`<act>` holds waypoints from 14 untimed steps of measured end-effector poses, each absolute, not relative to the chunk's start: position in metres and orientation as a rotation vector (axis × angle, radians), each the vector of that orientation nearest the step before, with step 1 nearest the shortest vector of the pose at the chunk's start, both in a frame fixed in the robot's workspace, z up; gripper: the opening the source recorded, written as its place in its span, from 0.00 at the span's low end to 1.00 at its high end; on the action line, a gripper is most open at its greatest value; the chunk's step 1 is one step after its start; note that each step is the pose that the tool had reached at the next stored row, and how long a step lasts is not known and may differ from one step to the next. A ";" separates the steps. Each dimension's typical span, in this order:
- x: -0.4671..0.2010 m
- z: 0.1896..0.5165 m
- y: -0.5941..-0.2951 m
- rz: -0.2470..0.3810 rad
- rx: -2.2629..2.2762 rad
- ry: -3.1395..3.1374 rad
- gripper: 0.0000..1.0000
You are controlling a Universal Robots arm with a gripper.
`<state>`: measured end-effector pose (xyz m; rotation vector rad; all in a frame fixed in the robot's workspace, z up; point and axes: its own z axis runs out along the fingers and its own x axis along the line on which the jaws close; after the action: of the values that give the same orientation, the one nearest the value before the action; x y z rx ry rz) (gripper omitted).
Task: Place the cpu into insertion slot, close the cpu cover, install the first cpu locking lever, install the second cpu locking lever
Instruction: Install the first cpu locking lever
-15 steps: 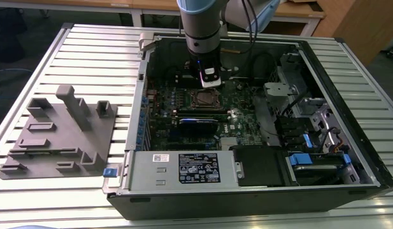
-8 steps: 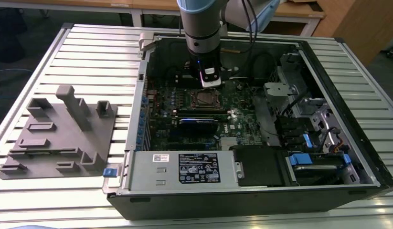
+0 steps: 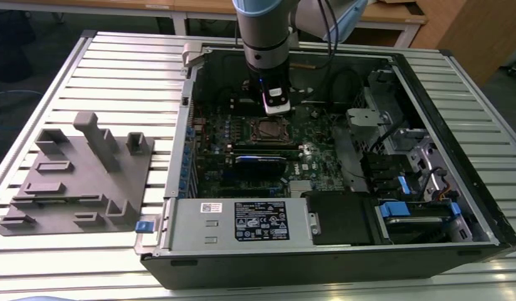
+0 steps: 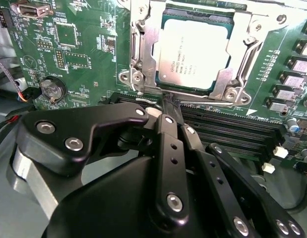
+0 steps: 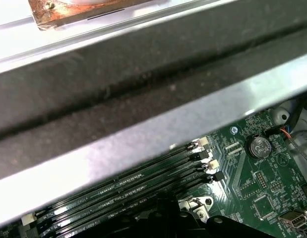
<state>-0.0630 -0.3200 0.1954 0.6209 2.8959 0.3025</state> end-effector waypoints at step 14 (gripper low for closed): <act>-0.063 0.200 -0.320 0.303 0.621 2.896 0.11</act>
<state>-0.0630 -0.3199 0.1999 0.6209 2.8959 0.3026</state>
